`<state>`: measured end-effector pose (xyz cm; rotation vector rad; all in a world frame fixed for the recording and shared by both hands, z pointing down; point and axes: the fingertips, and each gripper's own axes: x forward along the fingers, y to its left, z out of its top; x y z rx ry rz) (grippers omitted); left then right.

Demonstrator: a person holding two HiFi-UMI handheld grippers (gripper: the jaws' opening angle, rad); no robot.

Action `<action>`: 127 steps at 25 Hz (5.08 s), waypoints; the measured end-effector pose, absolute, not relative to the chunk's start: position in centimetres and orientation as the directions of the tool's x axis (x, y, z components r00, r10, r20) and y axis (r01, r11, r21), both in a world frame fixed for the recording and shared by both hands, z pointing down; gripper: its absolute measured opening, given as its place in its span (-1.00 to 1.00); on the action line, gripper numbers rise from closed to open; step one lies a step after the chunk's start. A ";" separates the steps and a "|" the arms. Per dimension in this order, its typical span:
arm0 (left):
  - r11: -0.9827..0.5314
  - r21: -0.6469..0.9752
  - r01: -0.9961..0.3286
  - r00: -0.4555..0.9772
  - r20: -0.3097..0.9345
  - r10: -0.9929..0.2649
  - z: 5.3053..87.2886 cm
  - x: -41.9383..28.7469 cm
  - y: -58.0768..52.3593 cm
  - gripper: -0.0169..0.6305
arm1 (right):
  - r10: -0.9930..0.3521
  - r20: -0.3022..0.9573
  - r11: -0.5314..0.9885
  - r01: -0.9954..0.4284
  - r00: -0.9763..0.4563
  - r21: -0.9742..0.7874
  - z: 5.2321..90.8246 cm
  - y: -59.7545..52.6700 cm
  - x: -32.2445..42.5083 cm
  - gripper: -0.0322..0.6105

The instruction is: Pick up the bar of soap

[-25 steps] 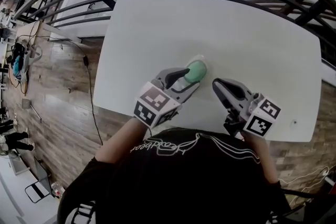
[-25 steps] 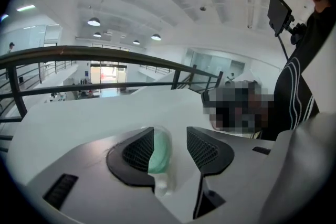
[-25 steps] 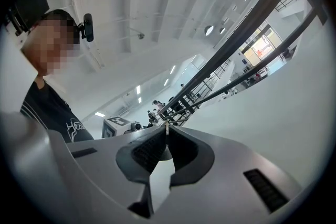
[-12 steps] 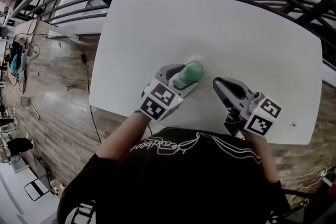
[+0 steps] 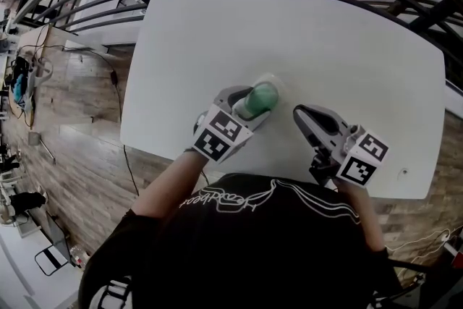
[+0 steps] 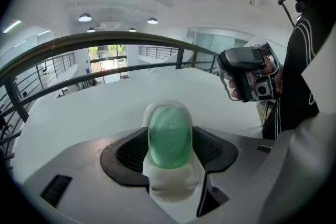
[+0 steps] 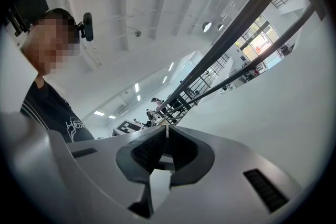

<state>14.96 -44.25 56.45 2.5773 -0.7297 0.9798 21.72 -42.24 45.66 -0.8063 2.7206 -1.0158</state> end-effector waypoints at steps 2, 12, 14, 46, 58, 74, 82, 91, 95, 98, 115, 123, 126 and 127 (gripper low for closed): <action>-0.832 0.082 -0.549 0.634 0.689 -0.351 56.6 15.0 -44.3 -0.15 | -0.524 0.065 0.630 -0.438 -0.849 -0.641 45.6 -42.3 21.7 -0.84; -0.831 0.060 -0.553 0.608 0.710 -0.354 57.6 14.7 -44.4 -0.15 | -0.531 0.070 0.624 -0.445 -0.845 -0.643 46.0 -42.2 21.9 -0.84; -0.831 0.061 -0.553 0.609 0.710 -0.354 57.6 14.7 -44.4 -0.15 | -0.530 0.072 0.622 -0.445 -0.845 -0.644 46.0 -42.2 21.9 -0.84; -0.811 0.142 -0.568 0.688 0.622 -0.373 56.2 14.9 -43.7 -0.16 | -0.567 0.116 0.595 -0.503 -0.816 -0.627 46.4 -40.5 21.3 -0.84; -0.826 0.177 -0.535 0.796 0.435 -0.422 48.0 11.7 -39.5 -0.16 | -0.598 0.097 0.627 -0.539 -0.796 -0.562 42.3 -36.3 17.2 -0.84; -0.841 0.197 -0.503 0.859 0.226 -0.460 35.0 5.6 -31.3 -0.16 | -0.597 0.054 0.730 -0.570 -0.800 -0.378 34.3 -30.2 11.9 -0.84; -0.865 0.139 -0.482 0.871 0.180 -0.457 32.4 1.7 -25.0 -0.16 | -0.594 0.019 0.760 -0.569 -0.804 -0.315 32.2 -24.1 8.0 -0.84; -0.878 0.142 -0.457 0.889 0.117 -0.444 30.3 -2.1 -19.0 -0.16 | -0.607 -0.002 0.765 -0.584 -0.794 -0.270 30.5 -17.8 5.3 -0.84; -0.885 0.138 -0.445 0.895 0.104 -0.434 29.5 -3.4 -17.1 -0.16 | -0.611 -0.004 0.765 -0.589 -0.791 -0.261 30.1 -15.8 4.1 -0.84; -0.889 0.120 -0.441 0.896 0.109 -0.430 29.6 -4.6 -15.2 -0.16 | -0.612 -0.011 0.766 -0.589 -0.791 -0.257 30.2 -14.0 2.6 -0.84; -0.908 0.132 -0.397 0.917 0.103 -0.386 30.5 -5.2 -12.1 -0.16 | -0.633 -0.010 0.747 -0.608 -0.774 -0.269 30.7 -10.6 0.9 -0.84; -0.918 0.138 -0.371 0.928 0.098 -0.360 30.2 -4.3 -11.2 -0.16 | -0.637 0.015 0.742 -0.618 -0.771 -0.260 30.7 -9.8 1.1 -0.85; -0.921 0.137 -0.365 0.930 0.098 -0.354 30.1 -4.3 -10.8 -0.16 | -0.641 0.014 0.739 -0.623 -0.767 -0.256 30.6 -9.4 1.1 -0.85; -0.922 0.137 -0.363 0.931 0.096 -0.353 30.1 -4.3 -10.7 -0.16 | -0.642 0.015 0.739 -0.624 -0.766 -0.254 30.6 -9.3 1.1 -0.84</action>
